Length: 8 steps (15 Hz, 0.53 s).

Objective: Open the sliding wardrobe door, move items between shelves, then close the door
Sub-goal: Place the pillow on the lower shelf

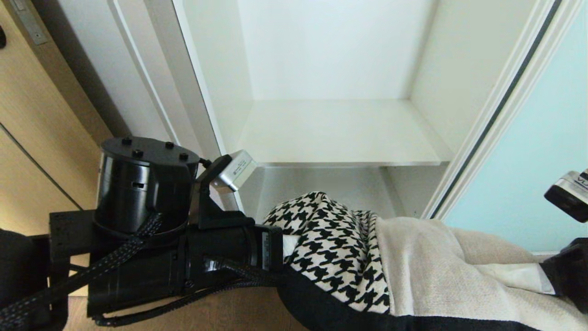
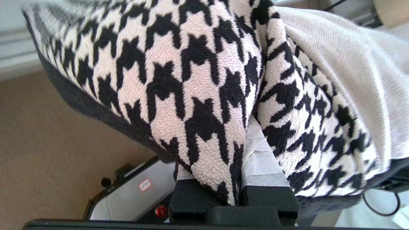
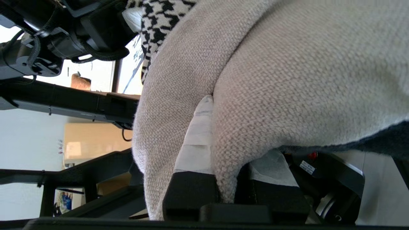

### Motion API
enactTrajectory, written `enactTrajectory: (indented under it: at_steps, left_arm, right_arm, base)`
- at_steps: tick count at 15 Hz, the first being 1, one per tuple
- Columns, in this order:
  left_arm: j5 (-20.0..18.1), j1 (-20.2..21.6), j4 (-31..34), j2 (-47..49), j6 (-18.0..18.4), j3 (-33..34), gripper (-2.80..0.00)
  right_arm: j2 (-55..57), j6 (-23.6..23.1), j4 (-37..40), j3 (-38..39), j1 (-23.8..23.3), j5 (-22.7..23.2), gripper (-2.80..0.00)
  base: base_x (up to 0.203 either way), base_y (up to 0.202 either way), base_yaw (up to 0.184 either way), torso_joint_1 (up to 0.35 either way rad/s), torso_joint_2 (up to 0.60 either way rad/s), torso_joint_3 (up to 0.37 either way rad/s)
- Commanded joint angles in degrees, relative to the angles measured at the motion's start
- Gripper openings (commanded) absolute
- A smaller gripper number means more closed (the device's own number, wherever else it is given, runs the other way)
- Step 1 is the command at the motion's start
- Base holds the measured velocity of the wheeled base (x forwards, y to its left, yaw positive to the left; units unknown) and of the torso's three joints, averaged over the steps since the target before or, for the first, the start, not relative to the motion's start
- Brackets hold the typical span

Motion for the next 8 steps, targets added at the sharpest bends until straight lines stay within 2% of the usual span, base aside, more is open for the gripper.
enactTrajectory:
  at_steps: [1, 7, 8]
  left_arm:
    - [0.04, 0.02, -0.15, -0.04, -0.16, 0.12, -2.80]
    - [0.27, 0.05, -0.15, 0.14, -1.24, 1.70, -2.80]
    - [1.33, 0.05, -0.15, 0.24, -1.29, 1.75, -2.80]
  right_arm:
    - [0.38, 0.18, -0.02, 0.08, 0.04, 0.22, -2.80]
    - [0.91, 0.09, 0.24, 0.17, 0.13, 0.22, -2.80]
    - [0.91, 0.03, 0.18, 0.17, 0.22, 0.22, -2.80]
  base:
    - [0.000, 0.000, 0.000, 0.000, 0.00, 0.000]
    - [0.000, 0.000, 0.000, 0.000, 0.00, 0.000]
    - [0.000, 0.000, 0.000, 0.000, 0.00, 0.000]
